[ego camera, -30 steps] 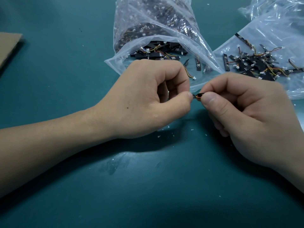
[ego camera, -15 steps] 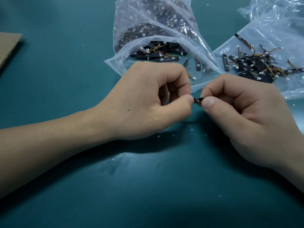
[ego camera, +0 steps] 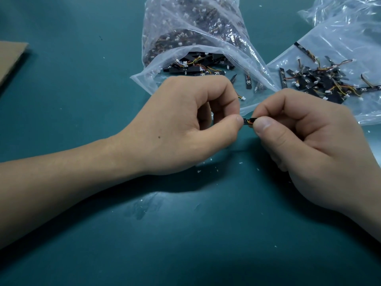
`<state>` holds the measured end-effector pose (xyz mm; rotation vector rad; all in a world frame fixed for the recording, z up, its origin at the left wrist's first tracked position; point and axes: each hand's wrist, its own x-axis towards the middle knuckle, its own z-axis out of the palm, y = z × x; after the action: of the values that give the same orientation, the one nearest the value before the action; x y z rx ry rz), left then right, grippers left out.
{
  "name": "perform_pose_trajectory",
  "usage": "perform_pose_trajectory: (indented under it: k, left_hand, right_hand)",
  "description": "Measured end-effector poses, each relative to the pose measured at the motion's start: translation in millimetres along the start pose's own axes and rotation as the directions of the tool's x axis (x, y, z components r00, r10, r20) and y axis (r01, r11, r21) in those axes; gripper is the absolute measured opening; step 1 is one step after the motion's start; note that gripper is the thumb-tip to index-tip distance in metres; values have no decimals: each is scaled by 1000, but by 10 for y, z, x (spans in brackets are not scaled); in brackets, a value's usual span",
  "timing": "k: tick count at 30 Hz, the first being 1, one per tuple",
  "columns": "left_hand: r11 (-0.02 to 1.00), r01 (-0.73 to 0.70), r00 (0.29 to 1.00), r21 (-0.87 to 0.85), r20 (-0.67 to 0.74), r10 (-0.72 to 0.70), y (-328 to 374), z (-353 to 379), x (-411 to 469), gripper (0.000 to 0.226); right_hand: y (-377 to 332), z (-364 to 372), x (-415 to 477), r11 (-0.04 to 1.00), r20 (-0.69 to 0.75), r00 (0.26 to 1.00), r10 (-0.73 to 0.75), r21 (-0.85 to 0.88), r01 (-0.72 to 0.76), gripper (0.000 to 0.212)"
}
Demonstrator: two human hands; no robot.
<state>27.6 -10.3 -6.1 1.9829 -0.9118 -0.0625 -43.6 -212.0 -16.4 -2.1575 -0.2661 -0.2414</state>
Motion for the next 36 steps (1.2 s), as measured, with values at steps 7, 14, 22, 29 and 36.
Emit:
perform_pose_trajectory:
  k: [7, 14, 22, 29, 36]
  left_hand:
    - [1000, -7, 1000, 10, 15, 7, -4, 3, -6, 9]
    - [1000, -1, 1000, 10, 20, 1, 0, -5, -7, 9]
    - [1000, -11, 1000, 8, 17, 11, 5, 4, -9, 9]
    - [1000, -6, 1000, -10, 18, 7, 5, -3, -5, 10]
    - [999, -33, 999, 5, 22, 33, 11, -12, -12, 10]
  right_hand:
    - [-10, -5, -8, 1000, 10, 1000, 7, -24, -7, 17]
    - [-7, -8, -8, 999, 23, 1000, 3, -35, -2, 17]
    - [-8, -13, -4, 999, 9, 1000, 15, 29, -15, 18]
    - [12, -7, -1, 999, 12, 1000, 8, 33, -9, 15]
    - [19, -9, -3, 998, 19, 1000, 16, 53, -17, 19]
